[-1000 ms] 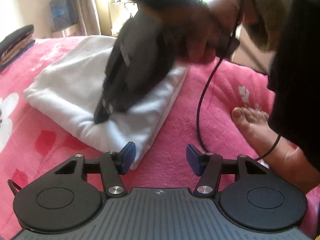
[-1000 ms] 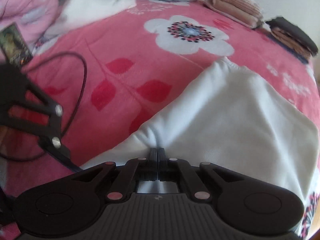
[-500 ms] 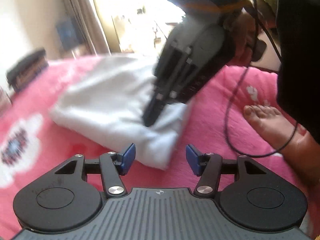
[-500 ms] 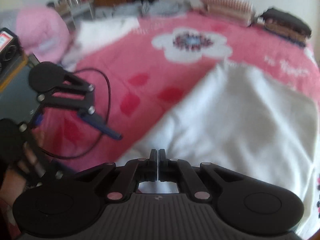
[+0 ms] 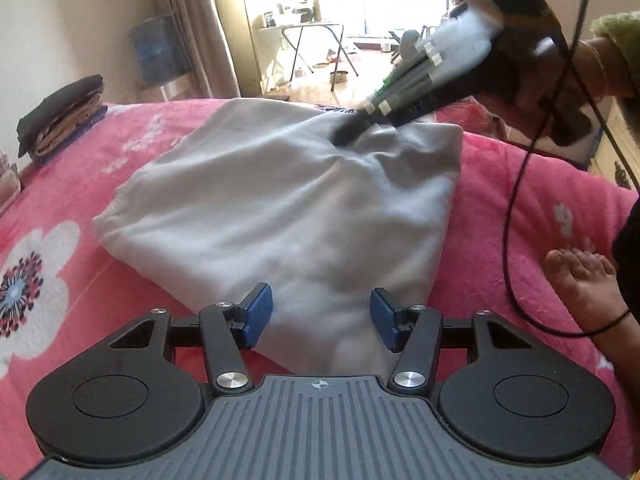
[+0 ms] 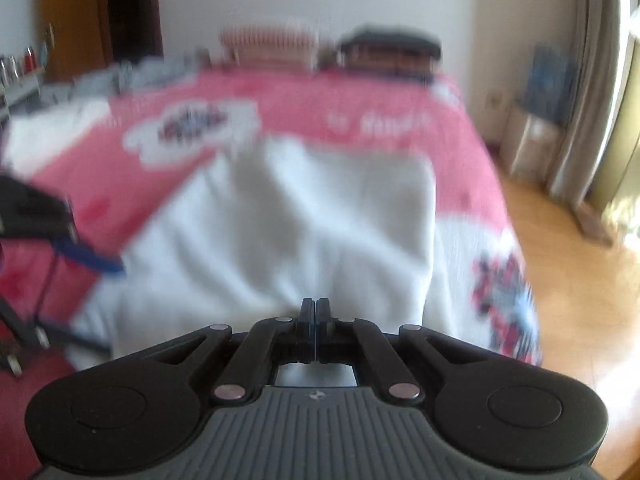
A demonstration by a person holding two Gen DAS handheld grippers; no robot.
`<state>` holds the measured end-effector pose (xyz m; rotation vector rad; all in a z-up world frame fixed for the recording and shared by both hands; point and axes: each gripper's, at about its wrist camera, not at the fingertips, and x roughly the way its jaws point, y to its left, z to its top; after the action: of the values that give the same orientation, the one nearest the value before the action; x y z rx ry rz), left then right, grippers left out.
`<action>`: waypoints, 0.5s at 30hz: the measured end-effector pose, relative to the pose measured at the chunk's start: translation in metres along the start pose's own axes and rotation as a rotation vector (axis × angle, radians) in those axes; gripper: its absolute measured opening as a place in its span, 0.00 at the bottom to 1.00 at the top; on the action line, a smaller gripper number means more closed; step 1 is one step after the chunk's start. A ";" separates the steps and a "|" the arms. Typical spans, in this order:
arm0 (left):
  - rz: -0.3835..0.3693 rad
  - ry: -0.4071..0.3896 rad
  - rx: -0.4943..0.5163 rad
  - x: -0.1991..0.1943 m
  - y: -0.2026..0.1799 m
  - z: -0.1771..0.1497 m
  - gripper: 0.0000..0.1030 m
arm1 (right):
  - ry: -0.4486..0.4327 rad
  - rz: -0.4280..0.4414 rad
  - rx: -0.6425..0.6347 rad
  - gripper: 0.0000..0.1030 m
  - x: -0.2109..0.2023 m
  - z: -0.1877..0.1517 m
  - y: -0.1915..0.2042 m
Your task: Fold clothes
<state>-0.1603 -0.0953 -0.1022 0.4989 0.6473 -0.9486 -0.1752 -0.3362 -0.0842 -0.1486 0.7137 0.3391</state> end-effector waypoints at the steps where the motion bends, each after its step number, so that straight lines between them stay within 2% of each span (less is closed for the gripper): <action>1: 0.000 0.002 -0.004 0.000 0.000 0.000 0.53 | -0.018 0.003 -0.015 0.00 0.000 0.003 0.000; 4: -0.002 0.008 -0.018 0.000 -0.001 -0.001 0.53 | 0.059 -0.084 -0.133 0.00 0.029 -0.012 -0.010; 5: -0.001 0.010 -0.019 0.000 -0.002 -0.002 0.53 | 0.047 -0.100 -0.140 0.00 0.029 -0.015 -0.016; 7: -0.001 0.014 -0.018 0.000 -0.002 -0.003 0.53 | 0.053 -0.097 -0.070 0.00 0.023 0.000 -0.025; 9: -0.004 0.014 -0.023 0.001 -0.001 -0.003 0.53 | -0.026 -0.074 -0.022 0.00 0.010 0.015 -0.030; 11: -0.006 0.015 -0.034 0.002 -0.001 -0.002 0.55 | -0.055 -0.066 -0.044 0.00 0.017 0.026 -0.029; 14: -0.006 0.013 -0.032 0.003 -0.002 -0.003 0.55 | 0.024 -0.018 -0.033 0.00 0.050 0.022 -0.040; 15: -0.004 0.015 -0.026 0.003 -0.003 -0.002 0.55 | 0.047 -0.036 -0.057 0.00 0.062 0.019 -0.041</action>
<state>-0.1622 -0.0973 -0.1066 0.4820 0.6731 -0.9396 -0.1053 -0.3547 -0.1105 -0.2243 0.7471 0.3224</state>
